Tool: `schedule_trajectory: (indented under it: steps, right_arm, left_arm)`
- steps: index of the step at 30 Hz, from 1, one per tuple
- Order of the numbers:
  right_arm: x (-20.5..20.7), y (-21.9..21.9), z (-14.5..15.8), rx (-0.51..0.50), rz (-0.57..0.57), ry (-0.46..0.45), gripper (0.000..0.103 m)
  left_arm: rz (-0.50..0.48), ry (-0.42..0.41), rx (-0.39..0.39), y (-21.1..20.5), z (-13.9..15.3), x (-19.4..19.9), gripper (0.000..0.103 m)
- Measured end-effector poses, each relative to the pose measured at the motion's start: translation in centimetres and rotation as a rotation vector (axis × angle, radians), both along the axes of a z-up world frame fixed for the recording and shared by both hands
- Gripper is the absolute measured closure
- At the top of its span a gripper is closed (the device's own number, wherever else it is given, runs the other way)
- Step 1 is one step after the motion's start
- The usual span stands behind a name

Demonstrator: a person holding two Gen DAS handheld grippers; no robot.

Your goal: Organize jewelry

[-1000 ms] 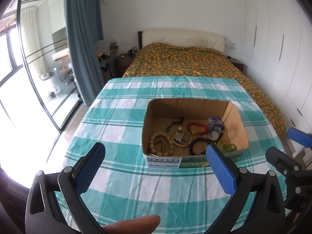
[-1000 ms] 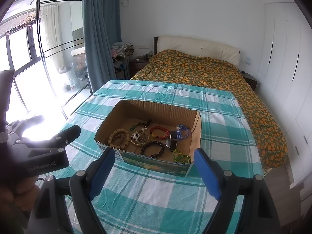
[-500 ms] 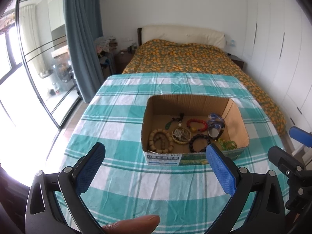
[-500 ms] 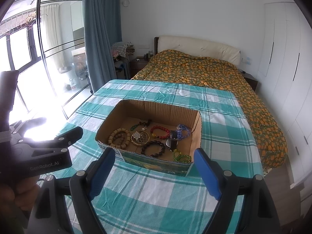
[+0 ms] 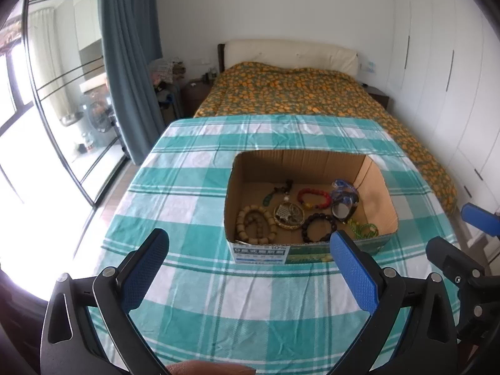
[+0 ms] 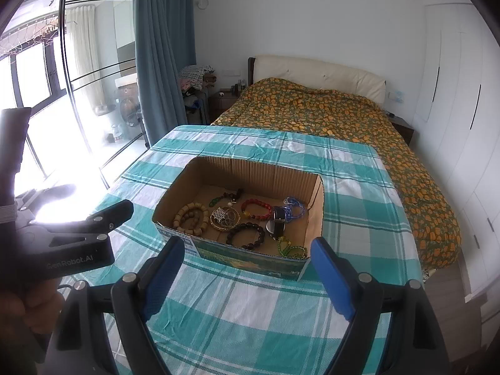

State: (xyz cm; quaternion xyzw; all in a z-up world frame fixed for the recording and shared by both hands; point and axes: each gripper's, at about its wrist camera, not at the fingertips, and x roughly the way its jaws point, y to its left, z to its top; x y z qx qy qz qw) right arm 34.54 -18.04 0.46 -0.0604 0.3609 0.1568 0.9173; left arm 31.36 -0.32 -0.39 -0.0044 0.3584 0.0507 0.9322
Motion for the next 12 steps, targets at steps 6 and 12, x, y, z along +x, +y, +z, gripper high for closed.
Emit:
schedule_trajectory:
  steps: [6, 12]
  right_arm:
    - [0.03, 0.02, -0.08, -0.002, -0.001, -0.001, 0.018]
    - [0.03, -0.25, -0.46, -0.003, -0.005, 0.005, 0.018]
  left_arm:
    - [-0.012, -0.003, 0.013, -0.39, -0.17, 0.06, 0.0]
    - [-0.014, -0.037, 0.038, -0.75, -0.13, -0.34, 0.0]
